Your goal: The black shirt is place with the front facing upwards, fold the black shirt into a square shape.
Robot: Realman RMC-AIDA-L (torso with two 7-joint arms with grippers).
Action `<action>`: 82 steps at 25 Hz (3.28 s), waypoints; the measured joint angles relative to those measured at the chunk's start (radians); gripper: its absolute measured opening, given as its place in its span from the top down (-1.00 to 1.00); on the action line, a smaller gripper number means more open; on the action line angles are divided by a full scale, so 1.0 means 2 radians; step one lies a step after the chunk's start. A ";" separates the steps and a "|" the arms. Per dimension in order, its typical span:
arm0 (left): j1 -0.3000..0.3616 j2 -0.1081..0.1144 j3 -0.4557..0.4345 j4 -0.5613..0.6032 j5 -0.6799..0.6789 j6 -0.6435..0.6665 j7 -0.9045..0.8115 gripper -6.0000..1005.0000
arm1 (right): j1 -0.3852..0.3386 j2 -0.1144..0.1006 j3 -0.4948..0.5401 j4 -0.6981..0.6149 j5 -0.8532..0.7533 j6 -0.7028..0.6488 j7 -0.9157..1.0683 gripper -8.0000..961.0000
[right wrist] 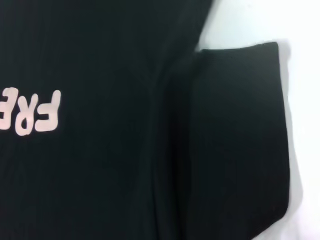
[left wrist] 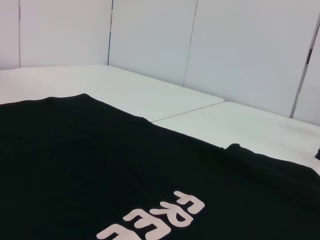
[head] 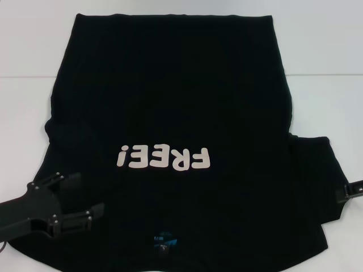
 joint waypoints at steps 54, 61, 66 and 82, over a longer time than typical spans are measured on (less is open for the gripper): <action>-0.001 -0.001 -0.004 -0.002 0.000 0.000 0.001 -0.88 | 0.030 0.000 -0.010 0.074 0.004 0.071 -0.011 -0.01; 0.000 -0.001 -0.004 -0.002 0.000 0.000 0.001 -0.87 | 0.030 0.000 -0.011 0.074 0.003 0.069 -0.012 0.58; 0.000 -0.001 -0.004 -0.002 0.000 0.000 0.003 -0.87 | 0.030 0.000 -0.012 0.073 0.003 0.067 -0.014 0.86; -0.001 -0.001 -0.005 -0.003 -0.002 0.000 0.004 -0.87 | 0.027 -0.005 0.010 0.054 0.011 0.049 -0.015 0.77</action>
